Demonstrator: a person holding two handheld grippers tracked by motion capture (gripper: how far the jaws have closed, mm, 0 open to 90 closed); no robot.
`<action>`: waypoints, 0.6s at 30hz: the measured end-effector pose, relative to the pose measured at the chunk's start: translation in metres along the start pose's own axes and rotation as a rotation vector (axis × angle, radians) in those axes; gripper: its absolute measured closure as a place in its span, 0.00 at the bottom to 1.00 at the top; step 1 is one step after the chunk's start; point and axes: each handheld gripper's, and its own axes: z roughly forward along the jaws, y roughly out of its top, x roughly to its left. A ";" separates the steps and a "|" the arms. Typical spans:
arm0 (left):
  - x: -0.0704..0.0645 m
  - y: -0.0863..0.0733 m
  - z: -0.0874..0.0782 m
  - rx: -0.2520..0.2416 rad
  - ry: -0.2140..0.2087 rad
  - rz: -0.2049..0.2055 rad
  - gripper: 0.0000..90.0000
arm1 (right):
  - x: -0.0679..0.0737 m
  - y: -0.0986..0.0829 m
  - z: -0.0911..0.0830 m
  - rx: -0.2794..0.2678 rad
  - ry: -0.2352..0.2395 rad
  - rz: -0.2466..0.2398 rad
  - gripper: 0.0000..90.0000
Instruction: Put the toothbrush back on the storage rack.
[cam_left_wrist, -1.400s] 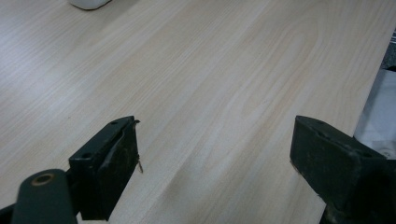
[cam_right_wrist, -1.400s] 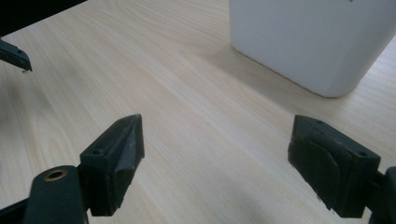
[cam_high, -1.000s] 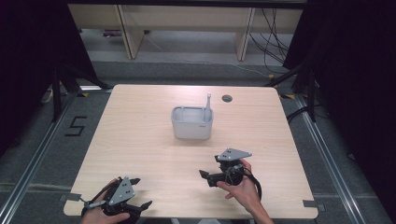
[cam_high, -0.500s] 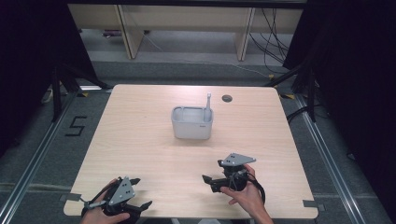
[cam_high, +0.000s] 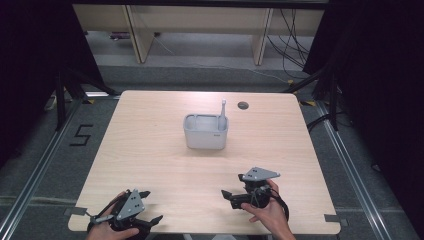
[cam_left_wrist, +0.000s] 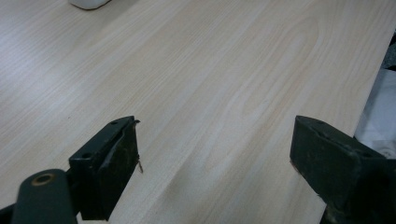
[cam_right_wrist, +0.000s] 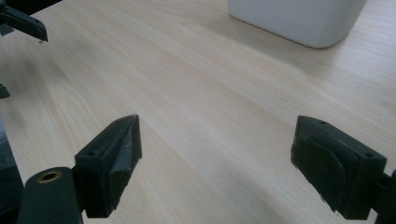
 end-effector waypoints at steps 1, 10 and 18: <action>0.000 0.000 0.000 0.001 0.000 0.000 0.16 | -0.002 -0.002 -0.002 -0.003 -0.003 -0.008 0.19; 0.000 0.000 0.000 0.005 0.016 0.000 0.16 | -0.005 -0.009 -0.010 0.026 -0.036 -0.066 0.19; 0.000 0.000 0.000 0.003 0.003 -0.003 0.16 | -0.006 -0.018 -0.016 0.040 -0.050 -0.103 0.19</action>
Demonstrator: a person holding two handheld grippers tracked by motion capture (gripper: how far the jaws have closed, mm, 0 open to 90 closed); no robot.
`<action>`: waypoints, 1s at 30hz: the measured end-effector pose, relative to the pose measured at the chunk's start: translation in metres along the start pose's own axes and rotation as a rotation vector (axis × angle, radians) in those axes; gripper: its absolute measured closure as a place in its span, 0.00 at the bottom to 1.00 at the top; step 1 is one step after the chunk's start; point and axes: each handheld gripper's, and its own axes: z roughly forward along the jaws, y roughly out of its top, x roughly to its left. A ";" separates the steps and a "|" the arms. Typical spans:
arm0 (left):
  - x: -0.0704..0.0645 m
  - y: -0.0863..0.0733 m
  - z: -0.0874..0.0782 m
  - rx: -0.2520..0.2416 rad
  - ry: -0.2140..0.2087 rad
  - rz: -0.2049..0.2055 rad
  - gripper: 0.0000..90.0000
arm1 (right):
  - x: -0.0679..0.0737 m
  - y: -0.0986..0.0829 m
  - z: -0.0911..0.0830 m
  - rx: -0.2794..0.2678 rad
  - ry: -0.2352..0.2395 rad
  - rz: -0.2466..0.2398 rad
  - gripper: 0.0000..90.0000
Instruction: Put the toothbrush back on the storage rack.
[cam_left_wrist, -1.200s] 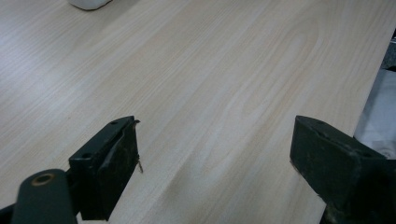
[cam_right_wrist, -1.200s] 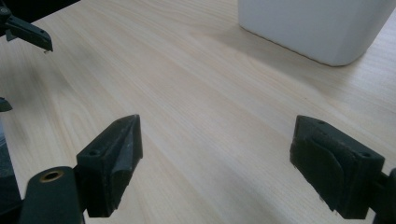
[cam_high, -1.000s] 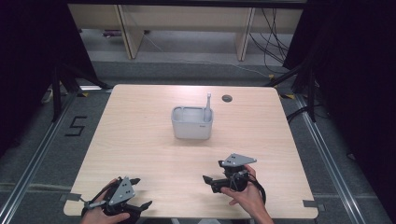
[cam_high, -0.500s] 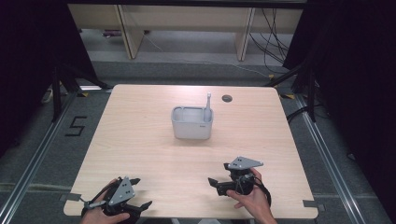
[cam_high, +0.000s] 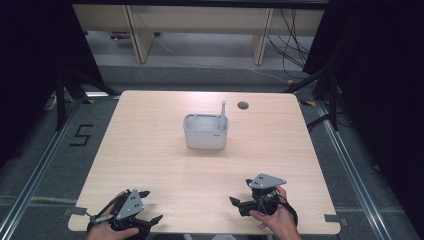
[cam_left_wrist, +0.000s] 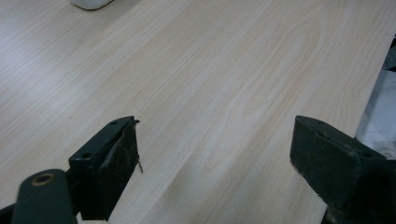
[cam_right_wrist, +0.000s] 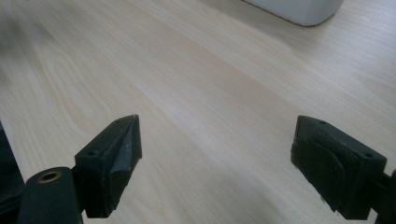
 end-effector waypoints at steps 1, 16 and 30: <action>0.000 0.000 0.000 -0.003 -0.002 -0.003 0.16 | 0.001 -0.001 -0.001 0.003 0.009 0.022 0.19; 0.000 -0.001 0.001 0.002 0.014 0.003 0.16 | 0.000 -0.016 -0.013 0.035 -0.011 0.016 0.20; 0.000 -0.001 0.001 0.005 0.002 0.000 0.16 | 0.003 -0.021 -0.013 0.057 -0.015 -0.018 0.20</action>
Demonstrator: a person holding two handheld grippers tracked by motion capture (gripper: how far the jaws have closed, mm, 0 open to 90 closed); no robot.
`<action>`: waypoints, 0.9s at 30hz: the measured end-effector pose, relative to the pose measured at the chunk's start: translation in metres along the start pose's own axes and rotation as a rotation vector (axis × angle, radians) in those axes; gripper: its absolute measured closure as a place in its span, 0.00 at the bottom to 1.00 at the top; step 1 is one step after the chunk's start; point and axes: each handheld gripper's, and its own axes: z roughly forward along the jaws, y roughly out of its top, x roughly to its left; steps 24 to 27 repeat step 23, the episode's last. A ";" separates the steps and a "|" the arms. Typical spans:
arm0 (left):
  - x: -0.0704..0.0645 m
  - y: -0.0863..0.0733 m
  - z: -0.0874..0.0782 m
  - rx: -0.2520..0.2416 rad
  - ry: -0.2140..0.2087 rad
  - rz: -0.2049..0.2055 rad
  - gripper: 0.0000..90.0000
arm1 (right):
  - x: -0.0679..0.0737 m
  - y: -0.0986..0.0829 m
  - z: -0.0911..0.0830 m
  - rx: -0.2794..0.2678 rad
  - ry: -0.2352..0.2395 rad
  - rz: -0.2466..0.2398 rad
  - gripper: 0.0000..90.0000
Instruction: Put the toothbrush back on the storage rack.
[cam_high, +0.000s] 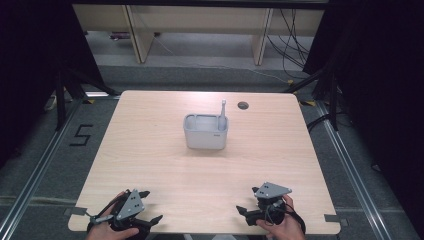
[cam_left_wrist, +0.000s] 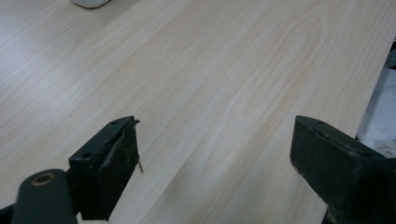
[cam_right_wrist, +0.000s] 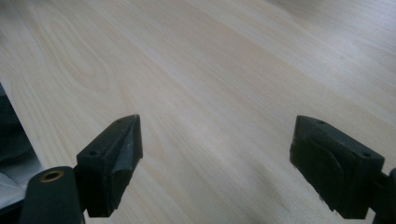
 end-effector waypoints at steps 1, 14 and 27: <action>0.000 0.000 0.000 -0.004 0.005 0.001 0.16 | 0.000 0.000 0.000 0.000 -0.004 -0.001 0.20; 0.000 0.000 0.001 0.001 0.013 0.011 0.16 | 0.000 0.000 0.001 0.010 0.009 -0.004 0.20; 0.000 0.000 0.000 -0.005 0.007 0.003 0.16 | -0.001 0.000 0.001 -0.003 0.005 0.012 0.20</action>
